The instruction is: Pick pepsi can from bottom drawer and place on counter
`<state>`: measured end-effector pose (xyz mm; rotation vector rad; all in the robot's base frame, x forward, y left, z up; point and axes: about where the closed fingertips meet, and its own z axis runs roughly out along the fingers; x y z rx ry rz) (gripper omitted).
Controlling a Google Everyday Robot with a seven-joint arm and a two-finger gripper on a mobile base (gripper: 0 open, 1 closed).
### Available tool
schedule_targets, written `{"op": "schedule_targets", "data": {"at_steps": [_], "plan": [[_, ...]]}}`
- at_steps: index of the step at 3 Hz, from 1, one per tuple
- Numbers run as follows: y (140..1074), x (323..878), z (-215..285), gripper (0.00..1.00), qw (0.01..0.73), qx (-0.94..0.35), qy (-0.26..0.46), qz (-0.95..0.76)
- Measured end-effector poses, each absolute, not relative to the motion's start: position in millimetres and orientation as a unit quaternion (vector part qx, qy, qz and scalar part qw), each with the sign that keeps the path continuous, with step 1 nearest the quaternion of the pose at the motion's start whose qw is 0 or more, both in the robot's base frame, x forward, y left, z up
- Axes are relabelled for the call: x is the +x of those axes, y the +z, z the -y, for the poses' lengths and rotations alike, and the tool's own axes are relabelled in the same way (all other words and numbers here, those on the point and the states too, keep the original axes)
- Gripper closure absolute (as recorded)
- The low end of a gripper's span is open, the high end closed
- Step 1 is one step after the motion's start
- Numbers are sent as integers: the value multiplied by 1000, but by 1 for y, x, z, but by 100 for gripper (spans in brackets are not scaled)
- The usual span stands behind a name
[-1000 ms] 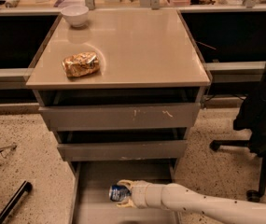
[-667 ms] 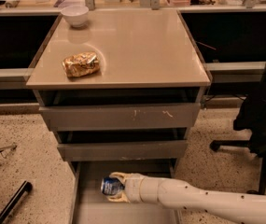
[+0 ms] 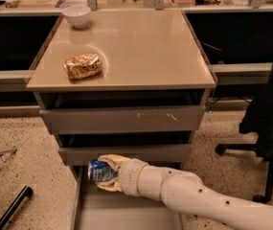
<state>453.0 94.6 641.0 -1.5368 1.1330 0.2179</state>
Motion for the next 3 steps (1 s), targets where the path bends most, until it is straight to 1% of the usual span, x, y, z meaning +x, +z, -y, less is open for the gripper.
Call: {"op": "schedule_targets", "data": {"at_steps": [1,2,3], "plan": [[640,453,-94,100,572,-656,93,-484],[685,456,-103,100,584,-662,85,-461],[768,465,-121,100,593,-673,62,-438]]}}
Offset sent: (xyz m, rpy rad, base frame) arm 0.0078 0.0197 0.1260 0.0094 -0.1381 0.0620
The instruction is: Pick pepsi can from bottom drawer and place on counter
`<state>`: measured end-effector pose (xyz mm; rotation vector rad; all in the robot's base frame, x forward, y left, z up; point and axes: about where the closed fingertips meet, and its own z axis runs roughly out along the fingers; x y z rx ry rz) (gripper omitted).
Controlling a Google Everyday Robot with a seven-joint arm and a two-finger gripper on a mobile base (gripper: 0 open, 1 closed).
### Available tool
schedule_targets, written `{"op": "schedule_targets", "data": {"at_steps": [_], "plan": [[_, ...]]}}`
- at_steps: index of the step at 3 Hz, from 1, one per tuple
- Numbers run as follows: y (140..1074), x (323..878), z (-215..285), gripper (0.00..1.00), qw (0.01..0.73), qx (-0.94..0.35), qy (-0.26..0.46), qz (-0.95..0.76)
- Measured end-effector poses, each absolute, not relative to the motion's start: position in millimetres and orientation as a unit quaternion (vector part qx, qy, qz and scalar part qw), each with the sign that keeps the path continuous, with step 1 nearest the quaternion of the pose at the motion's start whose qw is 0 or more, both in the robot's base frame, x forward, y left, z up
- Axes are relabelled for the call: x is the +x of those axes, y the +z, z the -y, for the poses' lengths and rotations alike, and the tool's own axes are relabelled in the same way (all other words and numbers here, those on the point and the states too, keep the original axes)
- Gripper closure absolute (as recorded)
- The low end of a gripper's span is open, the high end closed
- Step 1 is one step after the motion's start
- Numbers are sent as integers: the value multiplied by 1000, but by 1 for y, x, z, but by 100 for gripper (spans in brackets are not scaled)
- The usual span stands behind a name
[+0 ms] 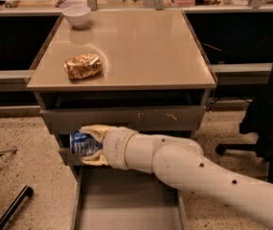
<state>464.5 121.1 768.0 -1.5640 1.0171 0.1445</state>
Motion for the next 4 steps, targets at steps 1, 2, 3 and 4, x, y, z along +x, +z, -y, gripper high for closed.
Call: {"op": "schedule_targets", "data": {"at_steps": [1,2,3,4], "plan": [[854,487,-133,100,605,-682,-1,-411],[911,516,-133,100,635,-664,-58,-391],[911,516,-133,100,635,-664,-58,-391],[938,546,-126,100,647,-651,-84,-388]]}}
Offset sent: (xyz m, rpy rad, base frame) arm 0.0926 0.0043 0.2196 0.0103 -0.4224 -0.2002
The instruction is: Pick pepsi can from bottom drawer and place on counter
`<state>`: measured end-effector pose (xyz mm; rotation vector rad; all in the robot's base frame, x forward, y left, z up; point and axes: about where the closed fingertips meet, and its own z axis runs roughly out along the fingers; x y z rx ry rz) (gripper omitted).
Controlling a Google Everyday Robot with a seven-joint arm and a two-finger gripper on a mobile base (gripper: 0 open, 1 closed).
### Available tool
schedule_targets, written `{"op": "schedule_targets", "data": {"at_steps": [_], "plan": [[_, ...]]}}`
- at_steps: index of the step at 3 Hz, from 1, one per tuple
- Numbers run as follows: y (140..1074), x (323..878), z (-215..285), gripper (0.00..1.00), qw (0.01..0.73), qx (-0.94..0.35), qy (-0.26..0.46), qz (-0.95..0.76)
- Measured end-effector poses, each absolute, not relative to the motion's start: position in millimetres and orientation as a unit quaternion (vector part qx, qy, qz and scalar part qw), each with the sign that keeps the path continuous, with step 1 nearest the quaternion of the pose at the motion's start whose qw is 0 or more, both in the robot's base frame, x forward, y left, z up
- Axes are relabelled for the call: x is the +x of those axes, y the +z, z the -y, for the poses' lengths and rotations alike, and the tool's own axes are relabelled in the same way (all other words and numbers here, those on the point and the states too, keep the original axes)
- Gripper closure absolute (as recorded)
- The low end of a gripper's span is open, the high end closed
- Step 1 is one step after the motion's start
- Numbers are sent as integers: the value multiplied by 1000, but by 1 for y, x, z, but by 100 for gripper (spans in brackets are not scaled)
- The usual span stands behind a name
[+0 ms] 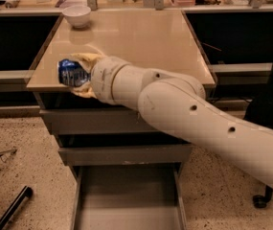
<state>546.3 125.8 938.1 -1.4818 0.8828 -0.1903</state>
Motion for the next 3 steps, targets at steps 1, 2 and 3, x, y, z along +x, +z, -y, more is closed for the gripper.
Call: {"op": "schedule_targets", "data": {"at_steps": [1,2,3], "plan": [[985,584,-127,100,661,-634,-120,-383],[1008,608,-142,100,660,-626,-115,-400],[971,649,-134,100,632,-618,-84,-461]]}}
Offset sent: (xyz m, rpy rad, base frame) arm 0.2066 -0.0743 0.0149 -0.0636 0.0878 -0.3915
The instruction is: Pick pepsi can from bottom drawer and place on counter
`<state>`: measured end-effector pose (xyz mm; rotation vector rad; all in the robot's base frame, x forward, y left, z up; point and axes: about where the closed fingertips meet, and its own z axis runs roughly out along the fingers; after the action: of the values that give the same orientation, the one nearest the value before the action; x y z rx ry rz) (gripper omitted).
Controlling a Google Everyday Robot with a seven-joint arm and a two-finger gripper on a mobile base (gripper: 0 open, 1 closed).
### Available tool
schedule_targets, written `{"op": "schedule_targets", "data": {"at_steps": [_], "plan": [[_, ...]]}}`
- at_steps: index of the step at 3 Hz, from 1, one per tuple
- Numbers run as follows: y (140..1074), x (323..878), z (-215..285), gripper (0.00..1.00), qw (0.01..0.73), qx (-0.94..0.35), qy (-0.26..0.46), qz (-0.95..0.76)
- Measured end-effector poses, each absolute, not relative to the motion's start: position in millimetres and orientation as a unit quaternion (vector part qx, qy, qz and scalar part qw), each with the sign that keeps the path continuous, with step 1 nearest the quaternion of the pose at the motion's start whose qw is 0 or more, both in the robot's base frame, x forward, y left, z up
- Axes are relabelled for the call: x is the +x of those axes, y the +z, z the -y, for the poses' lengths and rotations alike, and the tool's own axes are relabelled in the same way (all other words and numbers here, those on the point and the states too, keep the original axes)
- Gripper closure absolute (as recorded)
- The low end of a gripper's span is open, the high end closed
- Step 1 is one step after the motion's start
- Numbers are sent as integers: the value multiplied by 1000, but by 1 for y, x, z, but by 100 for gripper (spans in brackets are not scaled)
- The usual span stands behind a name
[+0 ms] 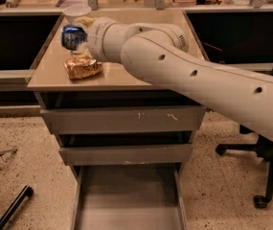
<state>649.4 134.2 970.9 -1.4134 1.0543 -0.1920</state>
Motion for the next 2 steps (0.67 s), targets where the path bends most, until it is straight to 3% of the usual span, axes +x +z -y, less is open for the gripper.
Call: {"op": "schedule_targets", "data": {"at_steps": [2], "plan": [[880,732,-44,100,562,-572,-92,-591]]}}
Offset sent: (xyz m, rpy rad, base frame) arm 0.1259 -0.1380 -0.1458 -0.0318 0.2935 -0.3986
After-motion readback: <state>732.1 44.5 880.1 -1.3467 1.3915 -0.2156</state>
